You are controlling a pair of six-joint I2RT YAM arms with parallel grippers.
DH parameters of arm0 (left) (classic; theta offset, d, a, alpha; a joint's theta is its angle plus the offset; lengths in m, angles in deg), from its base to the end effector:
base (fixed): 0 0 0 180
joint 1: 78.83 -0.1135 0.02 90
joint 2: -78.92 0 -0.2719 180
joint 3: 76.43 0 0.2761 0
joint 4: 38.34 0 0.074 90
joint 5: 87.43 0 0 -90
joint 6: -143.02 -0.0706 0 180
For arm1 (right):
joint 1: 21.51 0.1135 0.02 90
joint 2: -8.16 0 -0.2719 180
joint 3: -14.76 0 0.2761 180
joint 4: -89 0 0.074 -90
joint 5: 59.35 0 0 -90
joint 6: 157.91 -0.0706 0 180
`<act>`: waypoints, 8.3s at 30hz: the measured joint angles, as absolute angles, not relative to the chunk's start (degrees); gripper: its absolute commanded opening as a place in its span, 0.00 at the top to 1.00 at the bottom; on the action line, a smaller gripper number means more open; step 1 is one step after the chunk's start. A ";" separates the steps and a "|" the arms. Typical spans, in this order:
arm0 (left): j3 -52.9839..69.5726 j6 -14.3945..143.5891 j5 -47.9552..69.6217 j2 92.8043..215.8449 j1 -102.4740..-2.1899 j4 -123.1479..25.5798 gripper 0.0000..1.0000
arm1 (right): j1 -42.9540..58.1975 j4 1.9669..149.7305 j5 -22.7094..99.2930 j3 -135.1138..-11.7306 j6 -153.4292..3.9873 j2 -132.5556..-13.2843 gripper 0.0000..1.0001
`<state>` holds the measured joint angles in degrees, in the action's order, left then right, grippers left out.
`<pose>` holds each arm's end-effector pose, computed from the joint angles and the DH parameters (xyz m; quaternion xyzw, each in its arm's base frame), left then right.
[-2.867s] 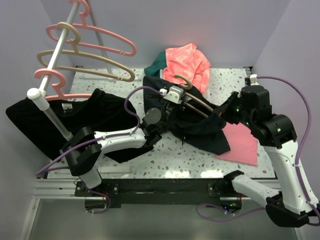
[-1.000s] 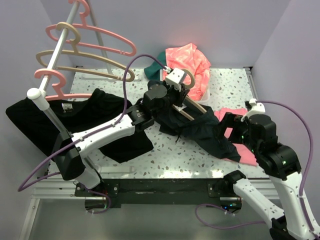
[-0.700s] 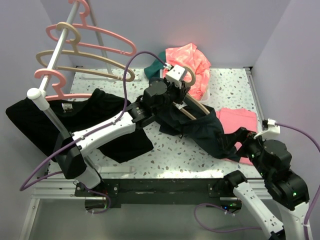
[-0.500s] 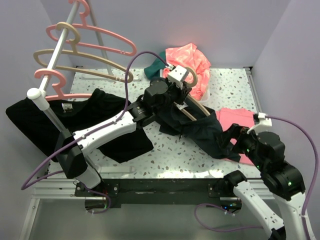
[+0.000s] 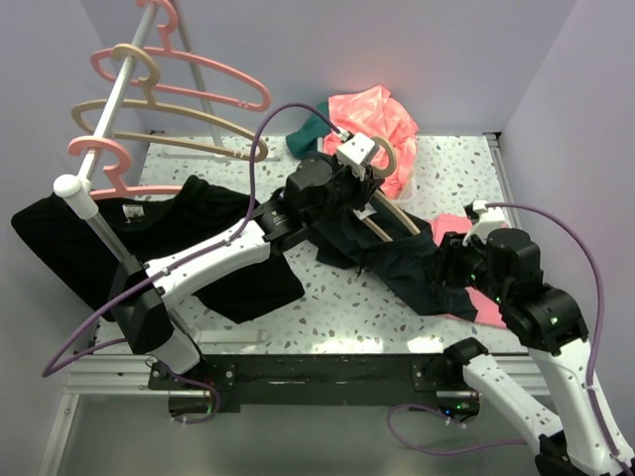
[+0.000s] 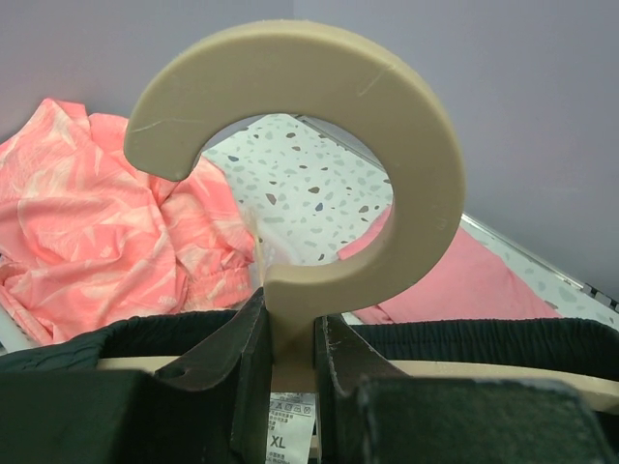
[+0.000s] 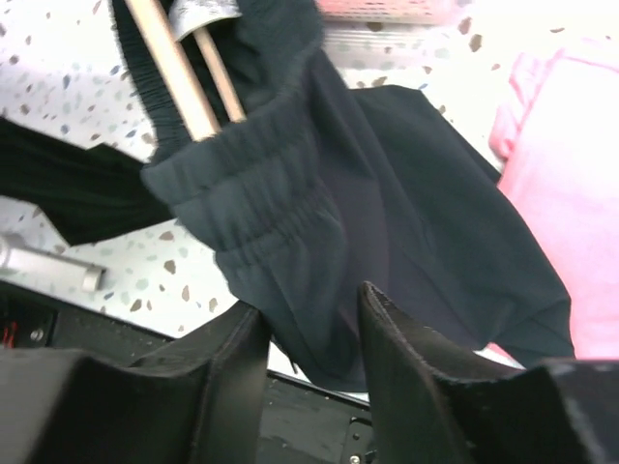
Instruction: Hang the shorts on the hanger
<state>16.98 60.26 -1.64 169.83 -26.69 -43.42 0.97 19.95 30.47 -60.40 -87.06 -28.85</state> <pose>0.2768 -0.3477 0.3909 0.2524 0.6773 -0.3190 0.6130 0.1332 0.0549 0.3735 -0.0245 0.8696 0.1740 0.4615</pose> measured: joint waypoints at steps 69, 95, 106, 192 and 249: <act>-25.26 58.84 -13.55 148.96 1.72 -25.24 0.25 | 1.19 21.88 57.28 -84.79 -67.20 -52.68 1.00; -26.10 59.00 -15.16 150.69 2.31 -21.26 0.25 | 1.39 17.97 66.79 -78.56 -63.96 -46.69 1.00; -26.10 58.95 -14.07 151.47 2.31 -21.15 0.25 | 6.94 18.86 67.71 -79.13 -63.61 -52.28 1.00; -24.89 58.19 -11.10 158.97 3.69 -19.73 0.28 | 30.42 35.39 61.33 -140.55 -66.17 -108.13 1.00; -25.22 58.41 -11.43 159.28 4.19 -18.79 0.23 | 34.22 41.37 46.44 -132.42 -67.33 -99.39 0.27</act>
